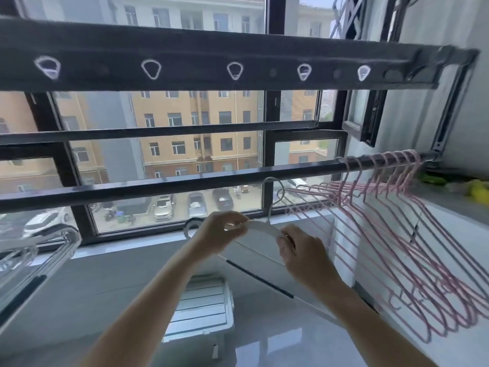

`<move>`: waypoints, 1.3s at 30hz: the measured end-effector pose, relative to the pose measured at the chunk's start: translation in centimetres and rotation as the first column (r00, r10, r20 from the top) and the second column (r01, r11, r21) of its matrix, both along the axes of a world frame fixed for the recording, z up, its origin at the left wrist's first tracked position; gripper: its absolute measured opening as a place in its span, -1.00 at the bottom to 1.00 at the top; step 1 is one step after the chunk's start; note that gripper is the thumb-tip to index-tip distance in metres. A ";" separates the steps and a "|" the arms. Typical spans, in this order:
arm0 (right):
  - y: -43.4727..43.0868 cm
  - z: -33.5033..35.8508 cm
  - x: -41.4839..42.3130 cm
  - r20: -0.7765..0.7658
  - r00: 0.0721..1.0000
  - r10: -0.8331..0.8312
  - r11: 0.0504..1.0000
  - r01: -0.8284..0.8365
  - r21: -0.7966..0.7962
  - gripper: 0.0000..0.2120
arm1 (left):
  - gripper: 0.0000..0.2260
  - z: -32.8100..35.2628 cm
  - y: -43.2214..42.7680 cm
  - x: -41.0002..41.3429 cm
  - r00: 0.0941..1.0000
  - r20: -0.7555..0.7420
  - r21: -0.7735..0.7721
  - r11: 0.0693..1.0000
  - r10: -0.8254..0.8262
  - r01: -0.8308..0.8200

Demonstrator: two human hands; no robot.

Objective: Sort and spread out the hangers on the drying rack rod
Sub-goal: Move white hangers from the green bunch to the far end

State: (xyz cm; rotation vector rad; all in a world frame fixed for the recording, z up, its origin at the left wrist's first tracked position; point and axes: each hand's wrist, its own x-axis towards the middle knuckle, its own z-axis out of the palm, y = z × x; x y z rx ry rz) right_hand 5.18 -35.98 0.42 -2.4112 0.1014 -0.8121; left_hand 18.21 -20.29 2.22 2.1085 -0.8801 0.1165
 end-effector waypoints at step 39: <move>-2.9 1.6 1.7 0.154 0.915 -0.374 0.834 0.404 -0.376 -0.40 | -0.62 1.2 -5.0 -4.0 0.999 0.042 -0.051 0.999 0.020 -0.018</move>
